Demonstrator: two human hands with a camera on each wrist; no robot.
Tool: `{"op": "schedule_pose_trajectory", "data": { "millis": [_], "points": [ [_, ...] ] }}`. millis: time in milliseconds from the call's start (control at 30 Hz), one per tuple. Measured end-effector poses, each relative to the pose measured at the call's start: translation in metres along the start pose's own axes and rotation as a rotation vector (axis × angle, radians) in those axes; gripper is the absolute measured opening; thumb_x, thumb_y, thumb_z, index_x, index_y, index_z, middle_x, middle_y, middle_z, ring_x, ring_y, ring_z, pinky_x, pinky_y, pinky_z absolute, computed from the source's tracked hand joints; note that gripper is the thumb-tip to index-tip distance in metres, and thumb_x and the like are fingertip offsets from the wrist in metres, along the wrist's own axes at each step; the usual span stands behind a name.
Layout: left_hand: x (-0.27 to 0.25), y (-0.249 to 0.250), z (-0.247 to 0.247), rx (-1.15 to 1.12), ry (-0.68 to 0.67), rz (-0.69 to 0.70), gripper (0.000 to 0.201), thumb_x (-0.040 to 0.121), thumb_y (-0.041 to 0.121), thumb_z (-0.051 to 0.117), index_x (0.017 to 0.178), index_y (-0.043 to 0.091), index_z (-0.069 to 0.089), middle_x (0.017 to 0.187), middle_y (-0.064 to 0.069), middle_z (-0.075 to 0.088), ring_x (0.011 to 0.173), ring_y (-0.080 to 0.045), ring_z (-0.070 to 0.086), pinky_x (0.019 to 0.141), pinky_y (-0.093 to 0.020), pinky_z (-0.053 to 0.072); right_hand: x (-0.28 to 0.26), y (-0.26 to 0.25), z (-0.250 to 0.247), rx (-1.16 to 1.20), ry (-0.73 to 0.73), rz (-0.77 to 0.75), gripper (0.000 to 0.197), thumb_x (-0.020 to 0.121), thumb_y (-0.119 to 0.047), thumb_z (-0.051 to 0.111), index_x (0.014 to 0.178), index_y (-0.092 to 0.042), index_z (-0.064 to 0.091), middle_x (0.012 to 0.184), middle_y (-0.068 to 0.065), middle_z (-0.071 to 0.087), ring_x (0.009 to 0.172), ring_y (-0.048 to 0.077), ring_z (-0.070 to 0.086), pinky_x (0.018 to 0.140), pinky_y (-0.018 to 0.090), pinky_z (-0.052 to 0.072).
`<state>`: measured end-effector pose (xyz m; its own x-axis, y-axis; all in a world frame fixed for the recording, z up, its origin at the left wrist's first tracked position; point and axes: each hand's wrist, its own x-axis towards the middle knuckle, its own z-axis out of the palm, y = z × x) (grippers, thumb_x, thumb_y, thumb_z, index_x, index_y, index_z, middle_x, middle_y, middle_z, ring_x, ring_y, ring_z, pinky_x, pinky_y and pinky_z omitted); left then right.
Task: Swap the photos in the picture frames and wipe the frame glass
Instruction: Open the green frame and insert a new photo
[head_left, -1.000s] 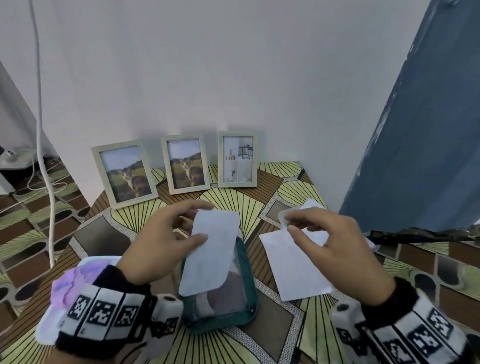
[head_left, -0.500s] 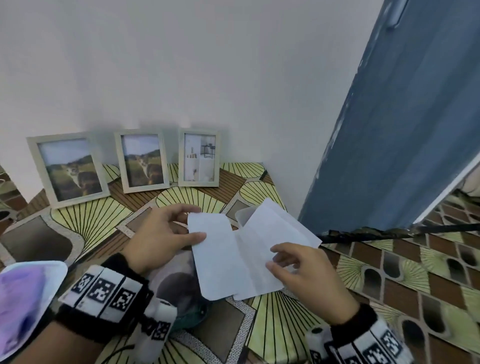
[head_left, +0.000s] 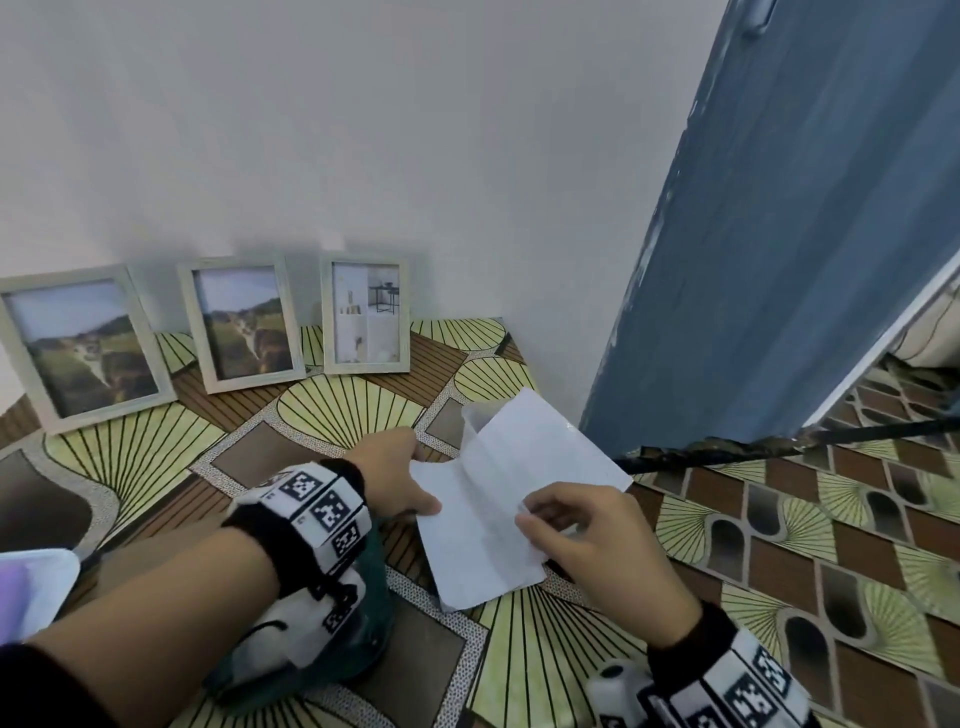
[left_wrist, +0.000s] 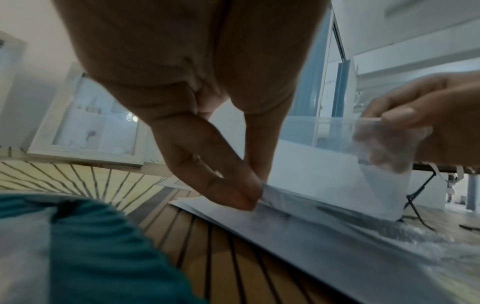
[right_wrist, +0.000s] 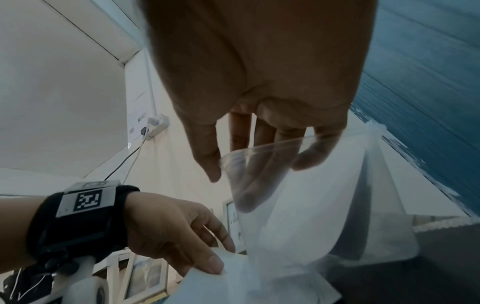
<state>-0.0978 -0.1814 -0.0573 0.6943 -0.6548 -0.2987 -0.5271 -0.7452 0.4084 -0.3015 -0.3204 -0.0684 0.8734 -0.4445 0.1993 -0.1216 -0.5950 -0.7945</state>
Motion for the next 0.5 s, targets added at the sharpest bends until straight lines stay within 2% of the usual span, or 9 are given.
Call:
{"op": "schedule_pose_trajectory", "data": {
  "millis": [67,167,200,267,300,333,400,500],
  "points": [
    [0.003,0.007,0.003,0.007,-0.029,-0.012,0.048,0.075,0.032,0.081,0.109,0.018,0.05,0.097,0.003,0.061,0.079,-0.012,0.061,0.056,-0.021,0.048,0.002,0.0,-0.004,0.029,-0.023,0.02,0.003,0.084,-0.028,0.075,0.083,-0.026,0.075,0.079,-0.011,0.073,0.076,0.005,0.068,0.073,0.021,0.055],
    [0.005,0.015,0.007,0.023,-0.065,-0.03,0.049,0.077,0.032,0.08,0.111,0.014,0.049,0.103,-0.002,0.063,0.085,-0.019,0.067,0.068,-0.03,0.057,-0.001,0.001,-0.002,-0.007,-0.074,0.0,0.006,0.085,-0.033,0.074,0.086,-0.027,0.075,0.08,-0.012,0.073,0.078,0.004,0.067,0.074,0.023,0.055],
    [0.005,0.016,0.007,0.013,-0.071,-0.033,0.046,0.078,0.031,0.079,0.109,0.014,0.049,0.102,-0.003,0.063,0.081,-0.019,0.07,0.067,-0.03,0.058,-0.002,0.001,0.001,-0.027,-0.082,-0.013,0.008,0.085,-0.034,0.073,0.087,-0.026,0.075,0.08,-0.012,0.072,0.079,0.004,0.067,0.074,0.024,0.055],
    [0.003,0.019,0.005,-0.01,-0.083,-0.027,0.04,0.081,0.032,0.077,0.105,0.013,0.05,0.095,0.0,0.064,0.065,-0.012,0.07,0.053,-0.023,0.054,-0.004,0.002,0.006,-0.076,-0.1,-0.035,0.012,0.085,-0.037,0.072,0.09,-0.027,0.074,0.079,-0.014,0.071,0.079,0.002,0.067,0.075,0.025,0.055],
    [0.002,0.019,0.003,0.003,-0.095,-0.017,0.04,0.082,0.034,0.075,0.106,0.012,0.052,0.094,0.0,0.066,0.062,-0.01,0.07,0.05,-0.021,0.053,-0.005,0.002,0.008,-0.103,-0.108,-0.042,0.013,0.085,-0.04,0.07,0.09,-0.027,0.073,0.078,-0.015,0.071,0.079,0.001,0.066,0.075,0.026,0.055],
    [0.0,0.018,0.0,0.022,-0.107,-0.01,0.041,0.083,0.035,0.075,0.108,0.011,0.054,0.095,-0.001,0.068,0.064,-0.01,0.07,0.054,-0.023,0.055,-0.006,0.002,0.01,-0.126,-0.111,-0.048,0.015,0.085,-0.042,0.069,0.091,-0.029,0.072,0.078,-0.017,0.07,0.079,0.0,0.066,0.075,0.026,0.055],
    [-0.005,0.014,-0.007,0.063,-0.106,-0.006,0.044,0.082,0.037,0.075,0.113,0.013,0.055,0.1,-0.002,0.067,0.077,-0.016,0.071,0.072,-0.03,0.059,-0.007,0.002,0.012,-0.143,-0.105,-0.056,0.016,0.085,-0.044,0.068,0.091,-0.029,0.071,0.078,-0.018,0.07,0.079,-0.002,0.066,0.074,0.024,0.054],
    [-0.014,0.009,-0.015,0.088,-0.046,0.039,0.045,0.084,0.039,0.07,0.123,0.022,0.053,0.101,0.004,0.062,0.089,-0.016,0.065,0.084,-0.034,0.056,-0.006,0.0,0.01,-0.117,-0.082,-0.079,0.016,0.085,-0.042,0.069,0.093,-0.029,0.073,0.082,-0.018,0.07,0.083,-0.003,0.065,0.071,0.013,0.049]
  ]
}}
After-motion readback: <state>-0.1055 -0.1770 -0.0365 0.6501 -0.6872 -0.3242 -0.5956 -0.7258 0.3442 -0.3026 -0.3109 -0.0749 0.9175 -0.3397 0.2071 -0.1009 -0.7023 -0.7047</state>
